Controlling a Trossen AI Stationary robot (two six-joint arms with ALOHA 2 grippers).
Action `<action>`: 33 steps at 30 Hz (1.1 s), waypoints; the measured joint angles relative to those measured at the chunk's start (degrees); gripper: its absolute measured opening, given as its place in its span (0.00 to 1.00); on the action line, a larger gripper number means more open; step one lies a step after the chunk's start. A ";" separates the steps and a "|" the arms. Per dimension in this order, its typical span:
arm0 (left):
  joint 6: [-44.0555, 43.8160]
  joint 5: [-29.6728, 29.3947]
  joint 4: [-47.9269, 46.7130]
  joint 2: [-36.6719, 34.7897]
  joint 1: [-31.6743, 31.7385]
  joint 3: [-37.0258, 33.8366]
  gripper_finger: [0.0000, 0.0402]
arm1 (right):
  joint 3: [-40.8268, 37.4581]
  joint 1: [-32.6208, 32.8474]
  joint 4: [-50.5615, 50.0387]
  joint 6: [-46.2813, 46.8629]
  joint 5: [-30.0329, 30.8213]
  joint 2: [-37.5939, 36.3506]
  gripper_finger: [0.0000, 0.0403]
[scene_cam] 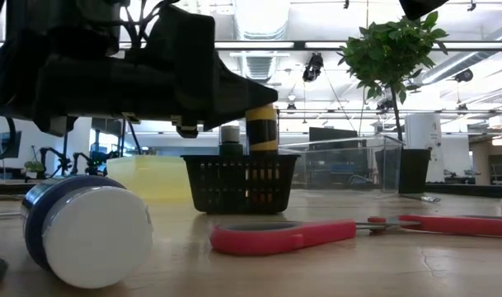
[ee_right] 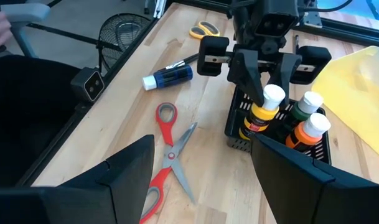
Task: Pick & Place Paint Supplies
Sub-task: Put the yellow paint bottle into the black bin
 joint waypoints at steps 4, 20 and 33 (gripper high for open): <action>0.03 0.03 -1.01 0.00 -0.01 1.01 0.29 | 0.00 -0.01 0.00 -0.19 0.00 0.00 0.65; -1.85 -1.99 -2.41 0.00 -0.01 0.79 0.29 | -0.69 0.00 0.52 -0.20 -0.09 0.00 0.65; -3.44 -3.04 0.41 2.69 -0.03 0.88 0.29 | -0.76 -0.02 0.74 -0.22 -0.31 0.00 0.65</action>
